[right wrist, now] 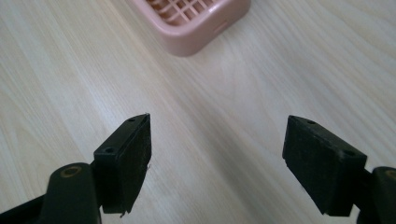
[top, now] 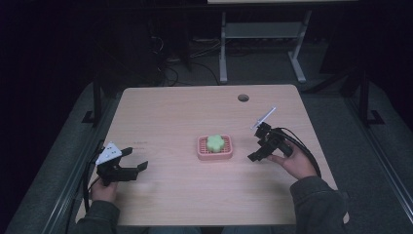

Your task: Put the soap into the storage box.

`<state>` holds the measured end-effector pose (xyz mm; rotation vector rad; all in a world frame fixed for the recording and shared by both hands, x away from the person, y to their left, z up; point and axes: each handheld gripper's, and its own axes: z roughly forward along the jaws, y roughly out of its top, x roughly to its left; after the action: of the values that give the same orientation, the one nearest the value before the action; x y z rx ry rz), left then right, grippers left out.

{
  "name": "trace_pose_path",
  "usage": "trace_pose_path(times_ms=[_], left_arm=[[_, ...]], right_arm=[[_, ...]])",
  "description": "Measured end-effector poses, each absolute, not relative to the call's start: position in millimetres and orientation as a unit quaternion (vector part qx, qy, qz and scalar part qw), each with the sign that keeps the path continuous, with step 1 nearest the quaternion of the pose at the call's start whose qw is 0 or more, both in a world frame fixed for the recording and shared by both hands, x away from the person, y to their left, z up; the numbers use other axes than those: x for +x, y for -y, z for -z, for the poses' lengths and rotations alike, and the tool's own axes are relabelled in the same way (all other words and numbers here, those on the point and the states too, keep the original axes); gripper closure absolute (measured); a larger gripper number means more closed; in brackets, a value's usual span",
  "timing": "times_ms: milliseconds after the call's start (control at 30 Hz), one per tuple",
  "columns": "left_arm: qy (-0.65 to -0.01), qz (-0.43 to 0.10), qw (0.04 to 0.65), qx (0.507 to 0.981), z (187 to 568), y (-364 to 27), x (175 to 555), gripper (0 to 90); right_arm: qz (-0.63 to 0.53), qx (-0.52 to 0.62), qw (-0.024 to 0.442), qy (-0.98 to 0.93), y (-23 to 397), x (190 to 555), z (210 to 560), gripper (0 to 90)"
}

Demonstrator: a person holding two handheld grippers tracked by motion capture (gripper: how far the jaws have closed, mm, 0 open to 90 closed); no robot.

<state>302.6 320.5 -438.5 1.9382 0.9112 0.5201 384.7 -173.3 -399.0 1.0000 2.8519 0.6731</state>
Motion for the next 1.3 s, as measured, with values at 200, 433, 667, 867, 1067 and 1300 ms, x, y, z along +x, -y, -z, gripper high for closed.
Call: trace_pose_path(times_ms=[200, 433, 667, 867, 1067, 1300], left_arm=[[-0.370, -0.208, 0.451, 0.785, 439, -320, 302, 14.4], [-0.370, -0.208, 0.449, 0.787, 439, -320, 302, 14.4], [-0.369, -0.207, 0.448, 0.787, 439, -320, 302, 14.4], [-0.368, -0.208, 0.448, 0.788, 439, -319, 303, 14.4], [-0.370, -0.207, 0.450, 0.786, 440, -319, 303, 14.4], [-0.367, -0.206, 0.443, 0.791, 440, -319, 303, 14.4]], right_arm=[[-0.226, 0.330, 0.019, -0.916, 183, 379, 400, 23.7], [-0.229, 0.333, 0.019, -0.915, 190, 374, 401, 23.7], [-0.232, 0.338, 0.019, -0.912, 201, 366, 408, 24.3], [-0.239, 0.348, 0.021, -0.906, 212, 359, 413, 24.4], [-0.240, 0.354, 0.022, -0.904, 221, 349, 419, 24.4], [-0.243, 0.362, 0.029, -0.900, 231, 335, 422, 24.4]])
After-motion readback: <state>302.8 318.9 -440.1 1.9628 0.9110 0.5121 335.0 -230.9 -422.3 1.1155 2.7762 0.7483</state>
